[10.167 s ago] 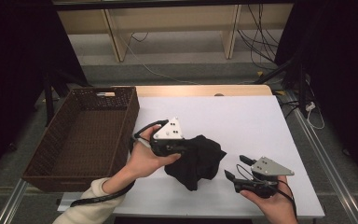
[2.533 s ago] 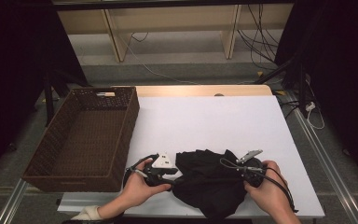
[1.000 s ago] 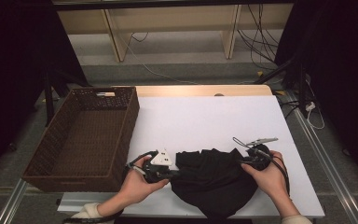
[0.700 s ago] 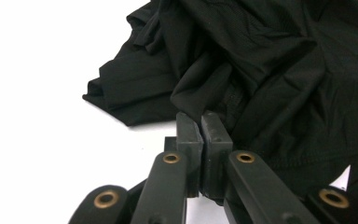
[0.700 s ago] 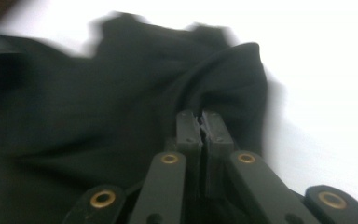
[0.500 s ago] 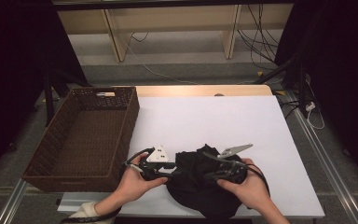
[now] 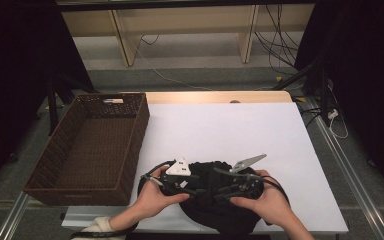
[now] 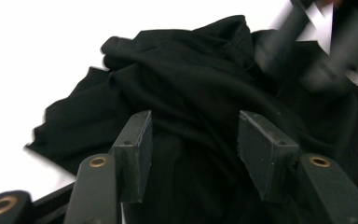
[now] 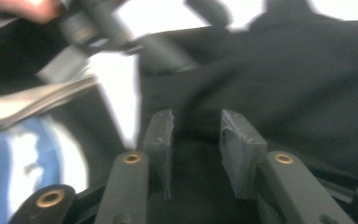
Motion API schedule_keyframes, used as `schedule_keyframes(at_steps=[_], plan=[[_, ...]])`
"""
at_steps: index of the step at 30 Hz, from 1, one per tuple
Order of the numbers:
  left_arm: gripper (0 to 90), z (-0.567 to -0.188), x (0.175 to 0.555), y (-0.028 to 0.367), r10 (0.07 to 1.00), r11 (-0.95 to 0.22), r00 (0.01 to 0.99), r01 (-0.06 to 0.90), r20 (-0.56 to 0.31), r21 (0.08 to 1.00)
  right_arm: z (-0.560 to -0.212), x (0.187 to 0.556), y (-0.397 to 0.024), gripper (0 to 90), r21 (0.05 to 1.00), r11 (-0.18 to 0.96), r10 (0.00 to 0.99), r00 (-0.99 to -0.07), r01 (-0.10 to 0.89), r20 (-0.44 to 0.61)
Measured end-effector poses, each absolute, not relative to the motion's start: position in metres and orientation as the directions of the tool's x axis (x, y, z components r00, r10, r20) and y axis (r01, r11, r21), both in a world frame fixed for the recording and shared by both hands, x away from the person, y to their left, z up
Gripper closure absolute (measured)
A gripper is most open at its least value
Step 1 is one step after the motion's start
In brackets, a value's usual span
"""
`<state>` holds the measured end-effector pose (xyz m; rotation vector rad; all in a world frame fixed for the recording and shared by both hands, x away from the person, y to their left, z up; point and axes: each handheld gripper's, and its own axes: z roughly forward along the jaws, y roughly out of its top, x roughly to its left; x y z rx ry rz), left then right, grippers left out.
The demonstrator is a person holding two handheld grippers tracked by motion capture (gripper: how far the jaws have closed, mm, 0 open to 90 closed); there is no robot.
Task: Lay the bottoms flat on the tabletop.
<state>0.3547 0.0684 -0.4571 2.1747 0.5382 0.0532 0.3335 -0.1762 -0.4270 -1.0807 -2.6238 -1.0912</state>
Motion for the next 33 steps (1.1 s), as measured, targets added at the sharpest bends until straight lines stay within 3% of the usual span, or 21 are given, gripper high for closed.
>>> schedule_keyframes(at_steps=[4, 7, 11, 18, 23, 25, 27, 28, 29, 31, 33], plan=[[45.4, -0.456, 0.354, 0.052, 0.367, -0.538, 0.916, 0.352, -0.163, 0.766, -0.424, 0.345, -0.21, 63.0, 0.583, 0.386, 0.737, -0.619, 0.715, 0.271], [44.3, -0.457, 0.35, 0.043, 0.331, -0.571, 0.929, 0.337, -0.166, 0.748, -0.435, 0.352, -0.23, 61.1, 0.514, 0.356, 0.834, -0.513, 0.781, 0.201], [51.1, -0.464, 0.344, 0.036, 0.299, -0.635, 0.94, 0.324, -0.164, 0.701, -0.455, 0.355, -0.241, 60.2, 0.422, 0.345, 0.852, -0.469, 0.838, 0.235], [86.7, -0.465, 0.338, 0.045, 0.285, -0.68, 0.938, 0.344, -0.2, 0.647, -0.464, 0.352, -0.223, 58.7, 0.384, 0.403, 0.811, -0.518, 0.831, 0.27], [89.0, -0.463, 0.331, 0.055, 0.268, -0.706, 0.942, 0.335, -0.202, 0.624, -0.465, 0.35, -0.216, 58.2, 0.394, 0.423, 0.793, -0.543, 0.816, 0.276], [89.0, -0.463, 0.326, 0.058, 0.263, -0.715, 0.943, 0.331, -0.202, 0.615, -0.463, 0.348, -0.209, 63.5, 0.392, 0.456, 0.776, -0.572, 0.799, 0.265], [89.0, -0.463, 0.322, 0.062, 0.256, -0.729, 0.945, 0.328, -0.205, 0.601, -0.465, 0.345, -0.199, 63.4, 0.374, 0.462, 0.743, -0.581, 0.804, 0.332], [89.0, -0.463, 0.32, 0.063, 0.252, -0.734, 0.946, 0.323, -0.203, 0.597, -0.466, 0.344, -0.194, 64.4, 0.378, 0.479, 0.739, -0.596, 0.793, 0.313], [89.0, -0.464, 0.318, 0.065, 0.25, -0.737, 0.947, 0.322, -0.203, 0.594, -0.465, 0.344, -0.19, 66.7, 0.375, 0.5, 0.74, -0.61, 0.781, 0.283], [89.0, -0.465, 0.315, 0.067, 0.245, -0.746, 0.949, 0.316, -0.199, 0.587, -0.463, 0.344, -0.185, 80.2, 0.362, 0.517, 0.736, -0.619, 0.776, 0.275], [89.0, -0.467, 0.313, 0.067, 0.243, -0.75, 0.95, 0.312, -0.196, 0.583, -0.465, 0.345, -0.179, 85.4, 0.352, 0.526, 0.733, -0.623, 0.774, 0.275]])
